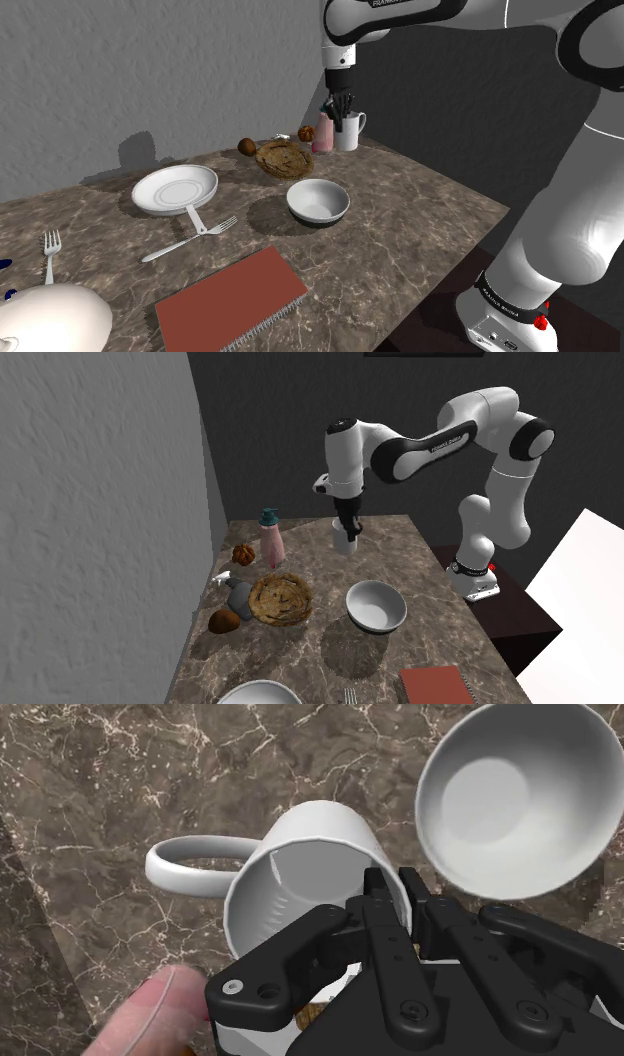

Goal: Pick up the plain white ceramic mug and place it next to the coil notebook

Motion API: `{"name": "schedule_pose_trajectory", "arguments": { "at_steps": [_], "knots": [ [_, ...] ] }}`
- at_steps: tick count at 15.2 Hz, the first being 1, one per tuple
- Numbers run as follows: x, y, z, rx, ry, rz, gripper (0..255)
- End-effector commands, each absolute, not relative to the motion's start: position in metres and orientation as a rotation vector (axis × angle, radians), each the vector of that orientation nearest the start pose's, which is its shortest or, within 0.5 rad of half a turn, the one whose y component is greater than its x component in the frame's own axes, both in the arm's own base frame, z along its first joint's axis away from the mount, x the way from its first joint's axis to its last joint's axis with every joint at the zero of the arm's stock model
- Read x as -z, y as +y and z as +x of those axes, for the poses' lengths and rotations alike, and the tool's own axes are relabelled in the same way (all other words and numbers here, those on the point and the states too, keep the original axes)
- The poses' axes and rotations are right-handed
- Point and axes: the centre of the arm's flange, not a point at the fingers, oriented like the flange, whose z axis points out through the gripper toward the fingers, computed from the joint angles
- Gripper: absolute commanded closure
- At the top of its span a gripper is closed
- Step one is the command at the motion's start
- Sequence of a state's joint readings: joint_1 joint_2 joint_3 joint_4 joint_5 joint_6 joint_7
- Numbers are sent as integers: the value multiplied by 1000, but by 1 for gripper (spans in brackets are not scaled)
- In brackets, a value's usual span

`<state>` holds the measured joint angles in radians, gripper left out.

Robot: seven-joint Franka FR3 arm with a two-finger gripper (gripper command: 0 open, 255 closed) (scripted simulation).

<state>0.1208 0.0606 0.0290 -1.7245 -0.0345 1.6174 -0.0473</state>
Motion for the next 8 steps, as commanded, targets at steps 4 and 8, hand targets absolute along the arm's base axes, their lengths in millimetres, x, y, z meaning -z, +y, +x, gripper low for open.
{"name": "schedule_pose_trajectory", "arguments": {
  "at_steps": [4,8],
  "knots": [
    [-523,132,520,-264,-317,-3156,255],
    [-523,176,490,-264,-317,-3156,255]
  ]
}}
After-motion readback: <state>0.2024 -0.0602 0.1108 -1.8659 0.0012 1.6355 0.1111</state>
